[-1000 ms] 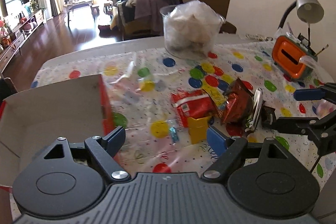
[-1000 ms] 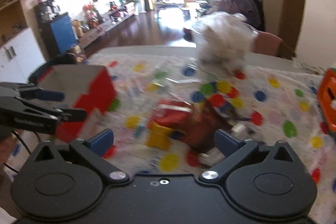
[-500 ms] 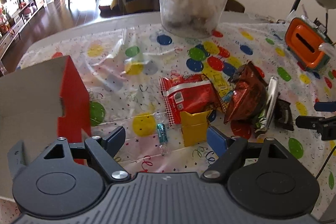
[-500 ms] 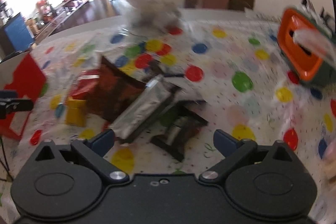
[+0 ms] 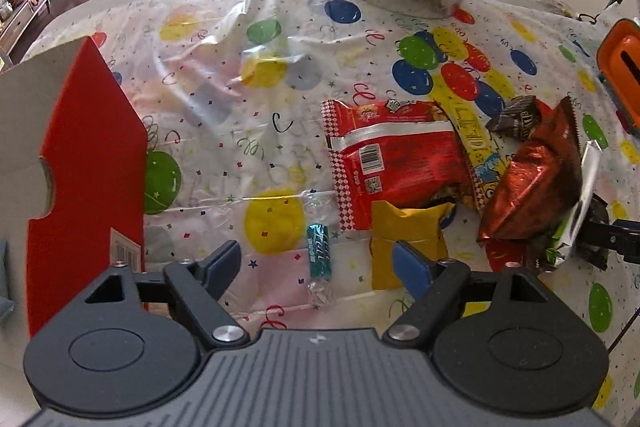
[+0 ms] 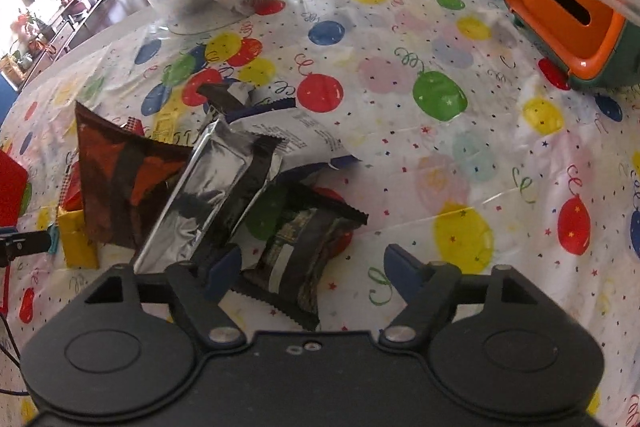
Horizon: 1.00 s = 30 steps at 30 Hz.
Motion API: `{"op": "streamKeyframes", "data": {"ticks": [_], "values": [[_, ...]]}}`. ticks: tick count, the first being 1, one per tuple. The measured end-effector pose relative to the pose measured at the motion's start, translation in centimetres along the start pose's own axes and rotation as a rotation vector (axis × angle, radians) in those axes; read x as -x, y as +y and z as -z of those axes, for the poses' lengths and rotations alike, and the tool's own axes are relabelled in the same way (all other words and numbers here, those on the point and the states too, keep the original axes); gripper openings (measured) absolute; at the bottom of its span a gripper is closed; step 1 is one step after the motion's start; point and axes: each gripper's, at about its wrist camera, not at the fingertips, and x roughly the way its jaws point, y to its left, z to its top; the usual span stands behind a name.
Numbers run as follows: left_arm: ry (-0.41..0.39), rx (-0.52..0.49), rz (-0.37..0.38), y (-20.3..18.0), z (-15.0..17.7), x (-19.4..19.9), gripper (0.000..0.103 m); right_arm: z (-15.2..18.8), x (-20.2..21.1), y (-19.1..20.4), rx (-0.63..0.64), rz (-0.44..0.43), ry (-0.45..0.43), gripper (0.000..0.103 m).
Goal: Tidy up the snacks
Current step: 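Grasp the teal wrapped candy with the left tool while the right tool grasps the dark chocolate bar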
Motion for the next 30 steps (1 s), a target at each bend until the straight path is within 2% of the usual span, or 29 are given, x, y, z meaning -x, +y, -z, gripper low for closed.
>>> {"op": "streamKeyframes", "data": {"ticks": [3, 7, 15, 18, 30], "values": [[0.02, -0.013, 0.001, -0.2, 0.0, -0.7, 0.062, 0.0, -0.4, 0.1, -0.004, 0.013, 0.012, 0.07], [0.023, -0.036, -0.008, -0.6, 0.0, -1.2, 0.051, 0.0, -0.8, 0.3, -0.005, 0.017, 0.025, 0.058], [0.015, -0.042, 0.0, -0.6, 0.2, -1.9, 0.017, 0.2, -0.8, 0.9, 0.024, 0.007, 0.028, 0.038], [0.009, -0.043, 0.003, -0.4, 0.2, -1.9, 0.012, 0.3, -0.8, 0.9, 0.027, 0.007, 0.021, 0.035], [0.006, -0.018, 0.038, 0.6, 1.3, -0.8, 0.012, 1.6, 1.4, 0.7, 0.001, 0.016, -0.011, 0.033]]}}
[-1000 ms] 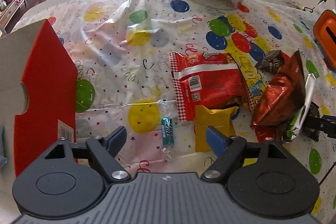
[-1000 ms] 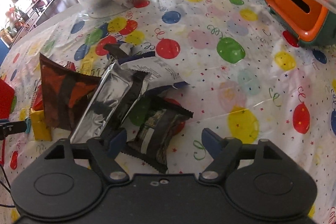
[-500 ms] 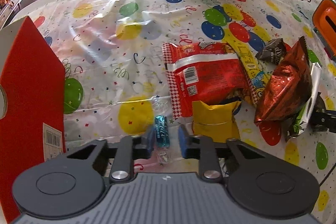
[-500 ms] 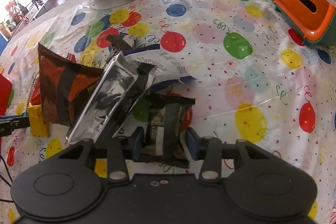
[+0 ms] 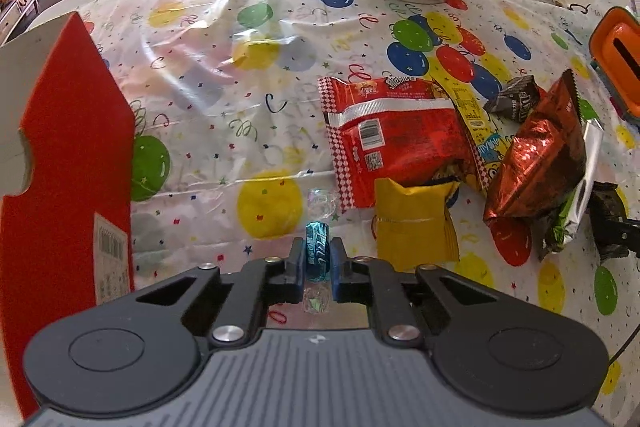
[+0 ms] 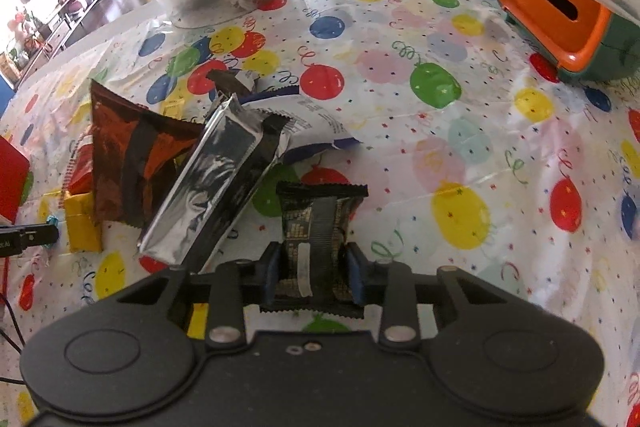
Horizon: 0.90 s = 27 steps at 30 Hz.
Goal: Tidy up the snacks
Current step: 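Grasp the teal wrapped candy with the left tool while the right tool grasps the dark chocolate bar, then carry the candy and chocolate bar into the box while opening both tools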
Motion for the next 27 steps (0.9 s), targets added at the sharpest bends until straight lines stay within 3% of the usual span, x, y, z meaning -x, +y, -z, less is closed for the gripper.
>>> {"op": "streamKeyframes", "data": {"ticks": [13, 27], "values": [[-0.059, 0.014, 0.042, 1.6, 2.0, 6.1, 0.012, 0.9, 6.8, 2.7, 0.025, -0.083, -0.077, 0.033], [-0.15, 0.051, 0.018, 6.4, 3.7, 13.5, 0.012, 0.3, 11.2, 10.8, 0.141, -0.211, -0.135, 0.033]]}}
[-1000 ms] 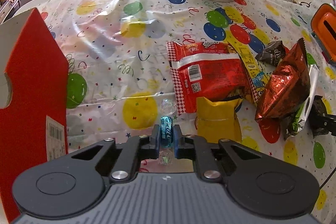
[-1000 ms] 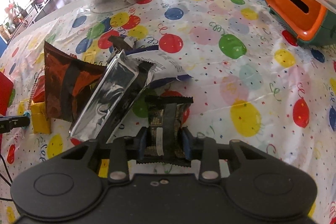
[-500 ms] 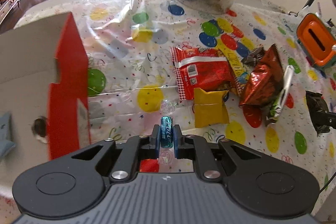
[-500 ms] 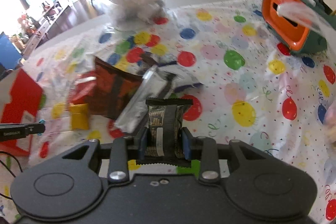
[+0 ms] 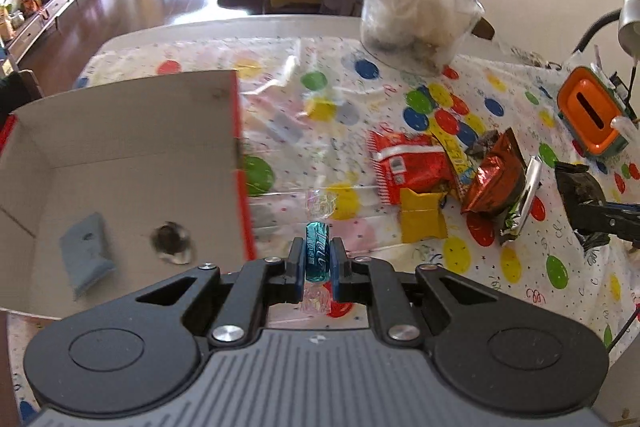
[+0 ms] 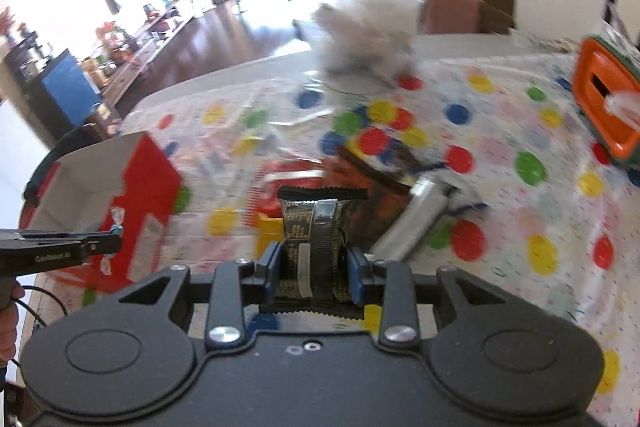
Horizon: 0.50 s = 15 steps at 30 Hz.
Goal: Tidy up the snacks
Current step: 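Carry the candy and chocolate bar into the box while opening both tools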
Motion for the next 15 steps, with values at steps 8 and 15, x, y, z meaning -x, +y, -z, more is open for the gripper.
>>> {"op": "streamKeyframes", "data": {"ticks": [8, 15], "values": [[-0.036, 0.035, -0.043, 4.5, 0.4, 3.1, 0.012, -1.0, -1.1, 6.4, 0.095, -0.084, -0.005, 0.033], [-0.063, 0.073, -0.081, 9.2, 0.3, 5.2, 0.012, -2.1, -2.7, 12.2, 0.173, -0.142, -0.011, 0.033]]}}
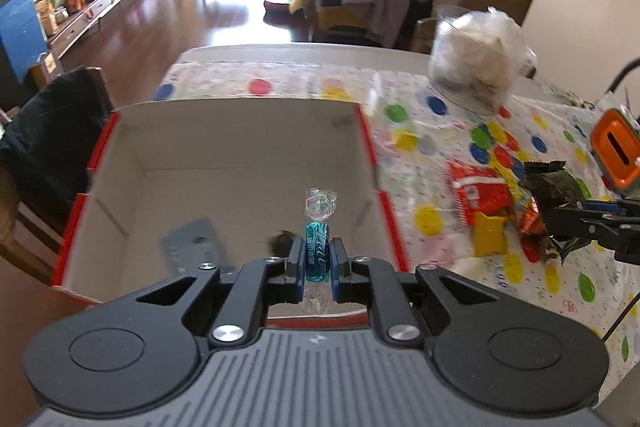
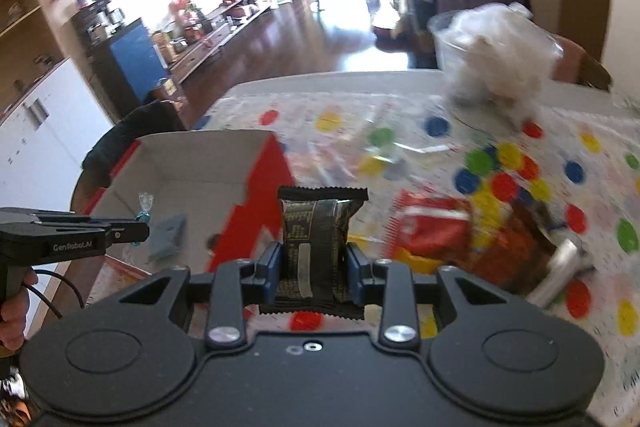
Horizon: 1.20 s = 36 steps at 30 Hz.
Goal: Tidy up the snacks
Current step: 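Carry the candy and chocolate bar into the box while opening both tools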
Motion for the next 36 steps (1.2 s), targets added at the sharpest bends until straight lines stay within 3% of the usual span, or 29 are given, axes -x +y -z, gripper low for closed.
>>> {"op": "streamKeyframes", "data": {"ticks": [9, 21, 36], "values": [[0.012, 0.019, -0.044, 5.6, -0.7, 0.0, 0.012, -2.4, -4.1, 6.3, 0.08, -0.065, 0.012, 0.033], [0.07, 0.047, -0.082, 11.5, -3.4, -2.1, 0.012, -4.4, -10.7, 11.4, 0.089, -0.086, 0.113, 0.033], [0.192, 0.001, -0.107, 12.5, -4.1, -7.4, 0.012, -3.5, -17.7, 13.6, 0.143, -0.035, 0.28, 0.033]]}}
